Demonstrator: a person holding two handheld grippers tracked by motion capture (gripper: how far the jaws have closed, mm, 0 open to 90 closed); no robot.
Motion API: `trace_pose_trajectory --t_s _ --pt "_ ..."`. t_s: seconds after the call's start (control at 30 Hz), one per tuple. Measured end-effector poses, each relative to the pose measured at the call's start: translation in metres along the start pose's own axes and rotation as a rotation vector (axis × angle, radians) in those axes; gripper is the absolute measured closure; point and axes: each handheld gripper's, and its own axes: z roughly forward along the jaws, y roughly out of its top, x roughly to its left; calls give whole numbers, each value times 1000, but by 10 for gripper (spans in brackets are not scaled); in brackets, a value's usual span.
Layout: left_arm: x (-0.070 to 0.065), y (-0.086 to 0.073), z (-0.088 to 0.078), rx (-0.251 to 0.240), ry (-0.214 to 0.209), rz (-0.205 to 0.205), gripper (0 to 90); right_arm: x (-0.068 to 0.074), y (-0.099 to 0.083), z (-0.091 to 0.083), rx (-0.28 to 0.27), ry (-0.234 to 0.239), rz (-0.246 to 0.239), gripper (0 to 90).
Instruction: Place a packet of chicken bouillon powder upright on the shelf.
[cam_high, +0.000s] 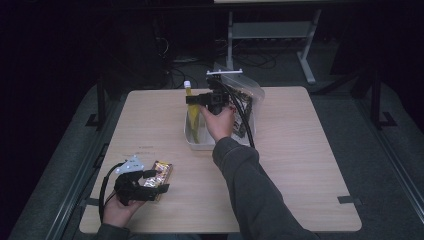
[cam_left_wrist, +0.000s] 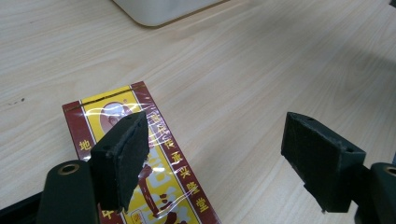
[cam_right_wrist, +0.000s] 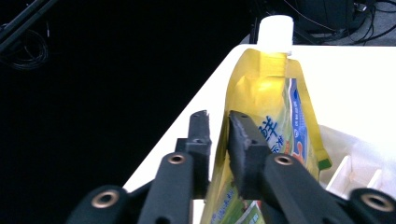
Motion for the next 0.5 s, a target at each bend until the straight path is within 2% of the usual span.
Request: trace_pose_trajectory --t_s 0.27,0.5 --pt "3 -2 -1 10 35 -16 200 -1 -3 -9 28 -18 -19 668" --pt "6 -4 0 23 65 -27 184 0 -6 -21 37 9 -19 638"
